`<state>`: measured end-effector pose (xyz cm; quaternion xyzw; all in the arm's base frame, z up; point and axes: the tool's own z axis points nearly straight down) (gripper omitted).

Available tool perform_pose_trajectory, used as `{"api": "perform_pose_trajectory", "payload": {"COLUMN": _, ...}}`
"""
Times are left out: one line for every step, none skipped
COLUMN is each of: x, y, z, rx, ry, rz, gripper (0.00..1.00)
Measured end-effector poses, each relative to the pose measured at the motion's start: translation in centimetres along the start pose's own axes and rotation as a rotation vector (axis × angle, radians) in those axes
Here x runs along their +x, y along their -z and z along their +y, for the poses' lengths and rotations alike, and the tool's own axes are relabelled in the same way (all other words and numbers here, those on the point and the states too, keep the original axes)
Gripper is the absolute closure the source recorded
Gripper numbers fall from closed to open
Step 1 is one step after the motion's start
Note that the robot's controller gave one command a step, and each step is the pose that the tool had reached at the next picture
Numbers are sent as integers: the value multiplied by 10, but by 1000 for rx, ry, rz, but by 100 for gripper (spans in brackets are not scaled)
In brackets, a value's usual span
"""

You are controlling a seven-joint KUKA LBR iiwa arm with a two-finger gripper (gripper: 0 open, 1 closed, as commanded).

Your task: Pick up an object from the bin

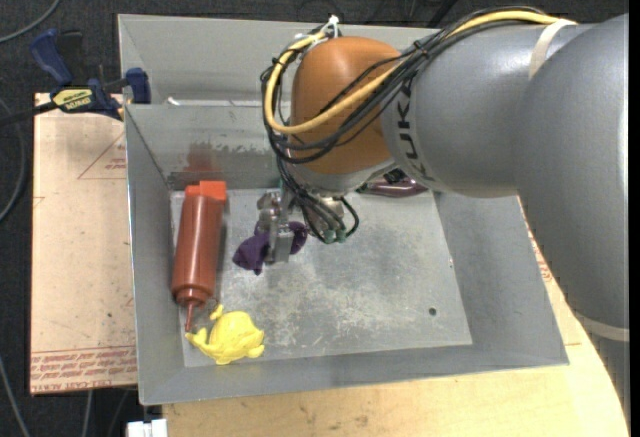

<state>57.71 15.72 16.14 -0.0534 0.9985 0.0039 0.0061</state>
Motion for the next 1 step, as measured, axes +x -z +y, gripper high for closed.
{"api": "perform_pose_trajectory", "payload": {"x": 0, "y": 0, "z": 0, "rx": 0, "ry": 0, "rz": 0, "gripper": 100}}
